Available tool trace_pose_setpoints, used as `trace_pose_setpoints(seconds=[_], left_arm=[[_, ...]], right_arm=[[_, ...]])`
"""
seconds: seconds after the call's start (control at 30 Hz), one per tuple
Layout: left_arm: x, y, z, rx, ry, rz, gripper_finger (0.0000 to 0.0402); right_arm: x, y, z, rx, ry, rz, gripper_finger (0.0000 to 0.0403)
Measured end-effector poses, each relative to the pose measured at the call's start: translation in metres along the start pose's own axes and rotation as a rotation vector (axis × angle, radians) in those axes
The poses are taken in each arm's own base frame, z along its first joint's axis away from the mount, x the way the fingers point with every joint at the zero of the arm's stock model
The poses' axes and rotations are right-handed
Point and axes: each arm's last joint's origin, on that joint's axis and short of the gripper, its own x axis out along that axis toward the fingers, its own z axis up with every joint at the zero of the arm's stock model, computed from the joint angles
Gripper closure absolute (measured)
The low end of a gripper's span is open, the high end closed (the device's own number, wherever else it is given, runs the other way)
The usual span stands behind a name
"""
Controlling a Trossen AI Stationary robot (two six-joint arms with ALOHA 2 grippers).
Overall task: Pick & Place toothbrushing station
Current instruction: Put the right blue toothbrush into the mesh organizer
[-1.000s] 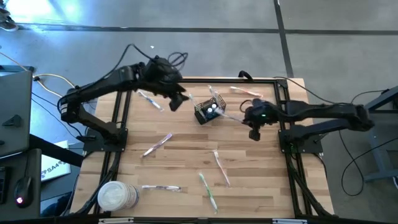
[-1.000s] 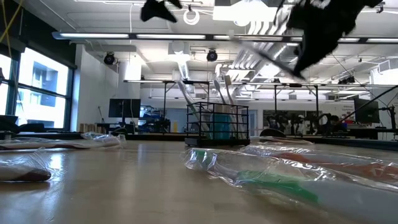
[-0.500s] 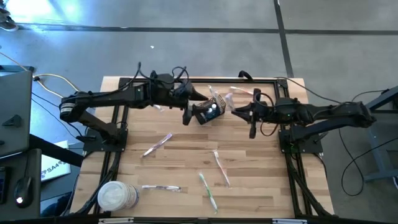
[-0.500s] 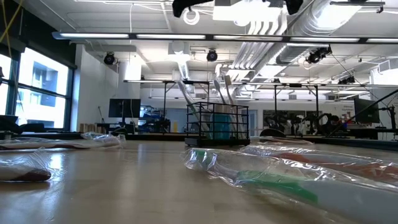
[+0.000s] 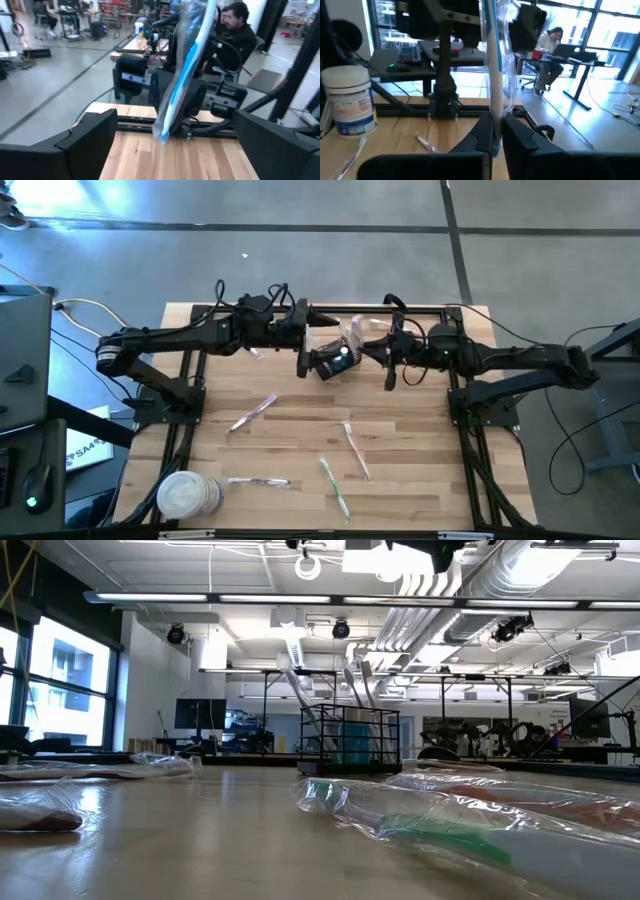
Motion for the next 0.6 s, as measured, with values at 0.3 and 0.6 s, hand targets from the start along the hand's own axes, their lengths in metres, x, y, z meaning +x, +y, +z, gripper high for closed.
trace_pose_setpoints(seconds=[0.3, 0.6], left_arm=[[0.017, 0.004, -0.016, -0.041, 0.037, 0.041, 0.0006], [0.027, 0.005, -0.025, -0.090, 0.061, 0.020, 0.0006]], right_arm=[[0.022, -0.010, -0.018, 0.054, 0.042, 0.059, 0.0390], [0.029, -0.013, -0.024, 0.057, 0.052, 0.085, 0.0390]])
